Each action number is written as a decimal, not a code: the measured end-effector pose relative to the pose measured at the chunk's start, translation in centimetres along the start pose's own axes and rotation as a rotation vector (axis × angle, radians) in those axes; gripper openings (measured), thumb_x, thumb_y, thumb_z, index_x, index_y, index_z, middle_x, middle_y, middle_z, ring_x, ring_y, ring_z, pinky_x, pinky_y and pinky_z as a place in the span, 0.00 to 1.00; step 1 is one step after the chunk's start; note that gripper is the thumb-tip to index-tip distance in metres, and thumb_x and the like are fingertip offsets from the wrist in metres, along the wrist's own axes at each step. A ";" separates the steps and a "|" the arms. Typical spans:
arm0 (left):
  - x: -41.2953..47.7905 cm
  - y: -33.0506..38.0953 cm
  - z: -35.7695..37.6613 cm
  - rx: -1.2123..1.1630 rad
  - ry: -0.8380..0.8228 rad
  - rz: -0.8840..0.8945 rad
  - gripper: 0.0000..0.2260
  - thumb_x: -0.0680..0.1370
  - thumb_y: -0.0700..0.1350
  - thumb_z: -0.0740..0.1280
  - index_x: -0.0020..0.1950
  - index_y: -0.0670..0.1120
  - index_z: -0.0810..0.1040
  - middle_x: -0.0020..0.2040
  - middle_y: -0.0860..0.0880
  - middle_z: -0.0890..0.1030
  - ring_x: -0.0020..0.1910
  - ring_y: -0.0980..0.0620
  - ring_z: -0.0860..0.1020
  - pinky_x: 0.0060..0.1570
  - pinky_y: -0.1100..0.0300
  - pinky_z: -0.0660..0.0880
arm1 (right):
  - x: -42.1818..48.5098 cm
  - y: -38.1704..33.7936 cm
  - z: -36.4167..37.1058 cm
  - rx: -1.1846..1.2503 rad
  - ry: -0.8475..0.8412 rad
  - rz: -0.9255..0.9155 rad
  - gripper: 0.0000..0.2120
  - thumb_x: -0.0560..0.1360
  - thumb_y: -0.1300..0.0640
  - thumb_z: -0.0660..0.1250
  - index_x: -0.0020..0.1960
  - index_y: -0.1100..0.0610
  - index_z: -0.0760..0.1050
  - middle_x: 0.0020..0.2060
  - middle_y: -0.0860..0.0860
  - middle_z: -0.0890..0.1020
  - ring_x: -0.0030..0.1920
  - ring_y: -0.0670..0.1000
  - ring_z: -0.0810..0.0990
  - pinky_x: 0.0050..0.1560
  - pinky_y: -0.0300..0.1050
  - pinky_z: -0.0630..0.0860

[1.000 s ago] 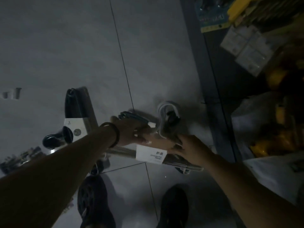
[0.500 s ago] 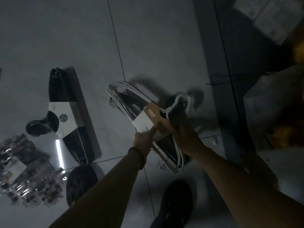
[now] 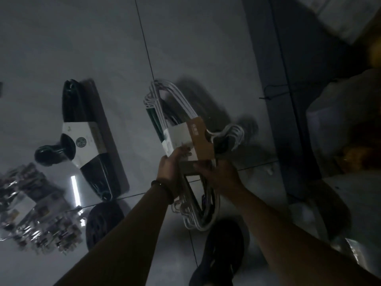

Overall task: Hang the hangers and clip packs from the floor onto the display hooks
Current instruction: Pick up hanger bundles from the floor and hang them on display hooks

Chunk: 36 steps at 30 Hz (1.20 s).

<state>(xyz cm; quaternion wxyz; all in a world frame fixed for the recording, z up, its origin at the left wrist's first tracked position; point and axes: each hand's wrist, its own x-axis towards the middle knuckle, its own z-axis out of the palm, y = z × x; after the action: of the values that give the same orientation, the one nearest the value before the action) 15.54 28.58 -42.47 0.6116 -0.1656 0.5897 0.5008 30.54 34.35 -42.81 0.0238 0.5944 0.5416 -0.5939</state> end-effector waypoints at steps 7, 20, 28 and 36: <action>-10.0 6.5 0.1 0.155 -0.007 0.059 0.25 0.76 0.44 0.74 0.71 0.38 0.74 0.64 0.36 0.82 0.60 0.35 0.82 0.55 0.39 0.82 | -10.4 -10.8 -4.5 -0.201 -0.187 0.057 0.11 0.78 0.49 0.72 0.40 0.54 0.81 0.32 0.48 0.82 0.34 0.48 0.81 0.37 0.45 0.74; -47.3 29.5 10.7 0.536 -0.383 0.522 0.32 0.68 0.49 0.84 0.68 0.59 0.74 0.62 0.45 0.84 0.59 0.41 0.84 0.52 0.48 0.83 | -36.0 -53.0 -20.4 -0.509 0.472 -0.377 0.33 0.75 0.37 0.73 0.67 0.59 0.70 0.49 0.55 0.83 0.46 0.56 0.83 0.32 0.43 0.73; -71.2 44.3 19.3 0.666 -0.526 0.765 0.31 0.67 0.70 0.76 0.60 0.50 0.81 0.54 0.46 0.86 0.51 0.43 0.85 0.44 0.54 0.82 | -55.6 -66.0 -27.6 -0.447 0.645 -0.510 0.16 0.85 0.47 0.62 0.46 0.57 0.76 0.41 0.57 0.81 0.40 0.57 0.80 0.37 0.46 0.73; -85.5 48.9 24.8 0.627 -0.797 0.978 0.28 0.68 0.72 0.75 0.59 0.54 0.86 0.60 0.47 0.87 0.59 0.46 0.85 0.56 0.54 0.82 | -73.4 -69.8 -29.3 -0.310 0.938 -0.585 0.27 0.84 0.41 0.62 0.34 0.59 0.72 0.28 0.57 0.77 0.28 0.54 0.77 0.28 0.49 0.70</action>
<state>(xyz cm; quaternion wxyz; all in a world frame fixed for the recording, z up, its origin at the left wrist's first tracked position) 6.69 34.22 58.51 0.5045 0.4988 0.4439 0.5473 25.02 37.62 62.48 -0.2974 0.6093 0.7170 -0.1621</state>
